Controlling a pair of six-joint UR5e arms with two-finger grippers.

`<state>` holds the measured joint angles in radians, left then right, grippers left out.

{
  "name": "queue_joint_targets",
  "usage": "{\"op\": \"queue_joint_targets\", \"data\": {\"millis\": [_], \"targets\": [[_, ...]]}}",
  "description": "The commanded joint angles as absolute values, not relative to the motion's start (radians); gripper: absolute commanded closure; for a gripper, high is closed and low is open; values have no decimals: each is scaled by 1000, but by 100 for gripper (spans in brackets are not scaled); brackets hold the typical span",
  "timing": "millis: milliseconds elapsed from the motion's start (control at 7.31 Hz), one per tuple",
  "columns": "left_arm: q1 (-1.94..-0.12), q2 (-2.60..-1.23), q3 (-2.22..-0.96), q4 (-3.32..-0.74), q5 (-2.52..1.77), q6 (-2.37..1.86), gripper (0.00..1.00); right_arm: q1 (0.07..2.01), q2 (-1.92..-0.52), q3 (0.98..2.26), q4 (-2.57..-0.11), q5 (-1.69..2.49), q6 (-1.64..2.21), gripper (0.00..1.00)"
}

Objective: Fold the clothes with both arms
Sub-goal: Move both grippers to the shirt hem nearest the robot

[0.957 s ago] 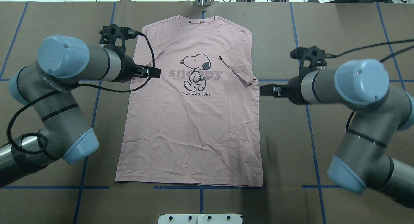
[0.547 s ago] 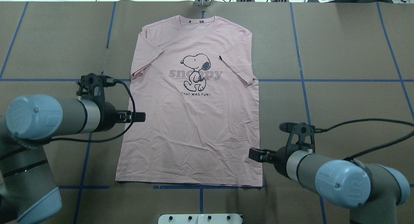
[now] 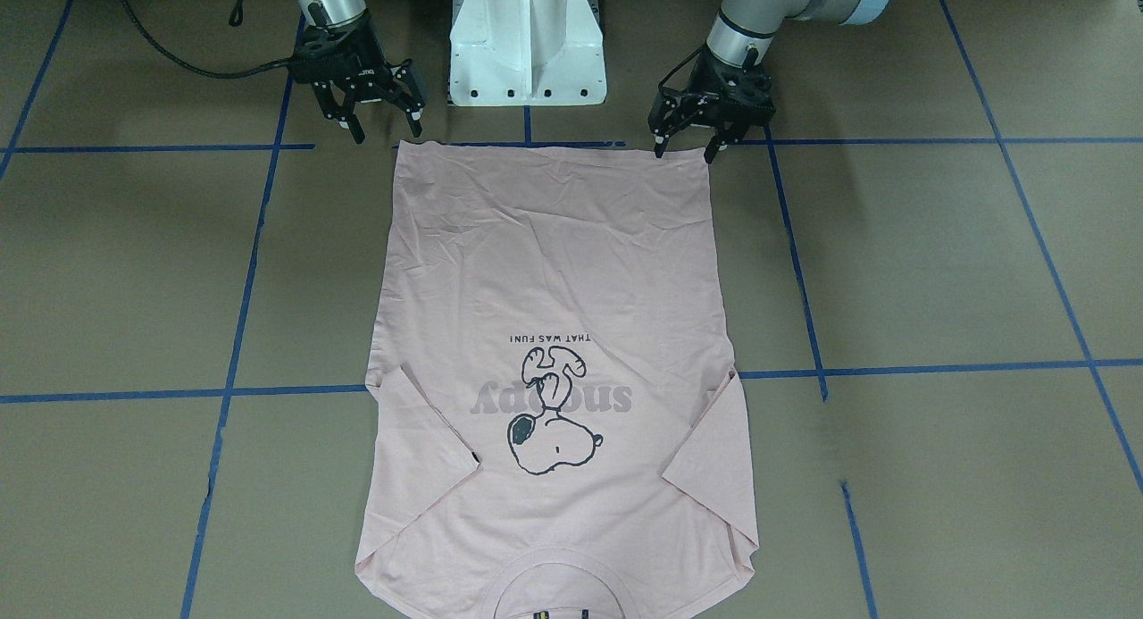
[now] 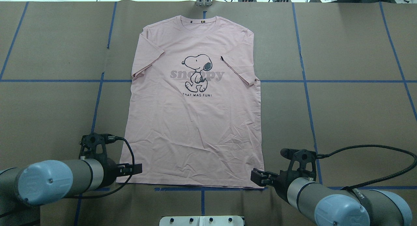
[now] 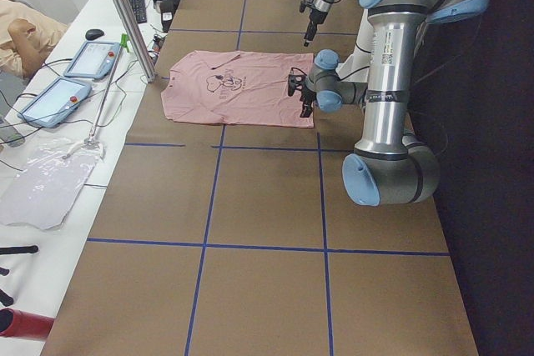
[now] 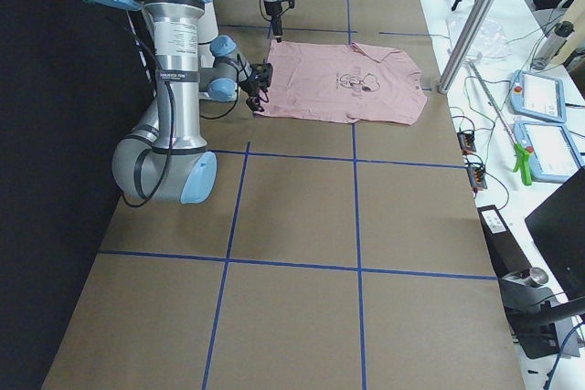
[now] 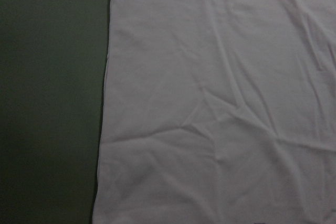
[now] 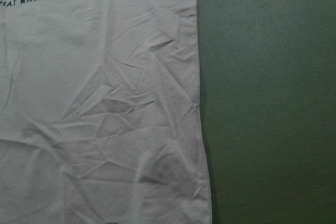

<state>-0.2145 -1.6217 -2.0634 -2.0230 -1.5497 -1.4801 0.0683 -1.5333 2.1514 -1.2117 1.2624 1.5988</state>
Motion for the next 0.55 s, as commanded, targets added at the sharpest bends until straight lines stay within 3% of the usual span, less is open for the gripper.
{"op": "queue_joint_targets", "data": {"millis": [0, 274, 410], "targets": [[-181, -1589, -2060, -2020, -1531, -1509, 31, 64, -1534, 2151, -1212, 1253, 1600, 5], [-181, -1583, -2054, -2019, -1531, -1509, 32, 60, -1534, 2149, -1212, 1241, 1600, 5], [-181, -1585, -2052, -2019, -1531, -1509, 38, 58, -1534, 2148, -1212, 1238, 1600, 5]]}}
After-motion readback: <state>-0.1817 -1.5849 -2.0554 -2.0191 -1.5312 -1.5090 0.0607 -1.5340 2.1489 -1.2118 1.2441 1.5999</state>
